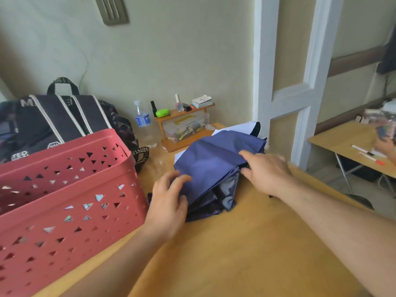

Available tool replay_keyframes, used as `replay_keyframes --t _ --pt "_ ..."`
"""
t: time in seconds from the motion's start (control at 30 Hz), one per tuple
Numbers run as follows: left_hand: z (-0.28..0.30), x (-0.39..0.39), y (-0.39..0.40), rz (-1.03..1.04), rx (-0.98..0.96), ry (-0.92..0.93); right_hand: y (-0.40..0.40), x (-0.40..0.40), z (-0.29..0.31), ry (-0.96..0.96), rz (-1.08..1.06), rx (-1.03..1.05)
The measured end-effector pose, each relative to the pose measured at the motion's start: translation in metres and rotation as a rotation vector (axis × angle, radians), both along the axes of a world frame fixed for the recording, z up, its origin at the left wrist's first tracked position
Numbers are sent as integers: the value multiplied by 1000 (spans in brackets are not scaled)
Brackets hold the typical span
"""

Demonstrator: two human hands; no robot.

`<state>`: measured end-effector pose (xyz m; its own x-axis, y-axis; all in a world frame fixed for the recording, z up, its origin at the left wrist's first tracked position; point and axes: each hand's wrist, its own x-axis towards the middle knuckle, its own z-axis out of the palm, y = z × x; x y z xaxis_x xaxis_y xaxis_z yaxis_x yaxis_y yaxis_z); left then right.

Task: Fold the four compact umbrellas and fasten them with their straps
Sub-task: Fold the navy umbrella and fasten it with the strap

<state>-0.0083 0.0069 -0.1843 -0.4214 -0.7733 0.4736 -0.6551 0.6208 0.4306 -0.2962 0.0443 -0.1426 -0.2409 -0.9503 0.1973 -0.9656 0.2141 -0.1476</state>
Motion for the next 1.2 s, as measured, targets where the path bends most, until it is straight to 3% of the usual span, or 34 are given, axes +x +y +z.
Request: replay_keyframes --t 0.2,0.37,0.63,0.77,0.97,1.1,1.2 --pt "55 -1 17 -7 158 26 54 -17 82 -205 87 -172" --pt "92 -1 52 -3 196 190 96 -24 120 -478 172 -260" --pt "160 57 134 -240 295 403 153 -15 94 -821 129 -300" --pt "183 88 162 -257 303 441 173 3 81 -926 110 -272" --pt "231 102 185 -319 280 524 187 27 85 -863 209 -159" --pt "270 86 178 -386 218 473 185 40 92 -761 284 -37" --pt "290 72 161 -386 155 433 178 43 92 -806 350 110"
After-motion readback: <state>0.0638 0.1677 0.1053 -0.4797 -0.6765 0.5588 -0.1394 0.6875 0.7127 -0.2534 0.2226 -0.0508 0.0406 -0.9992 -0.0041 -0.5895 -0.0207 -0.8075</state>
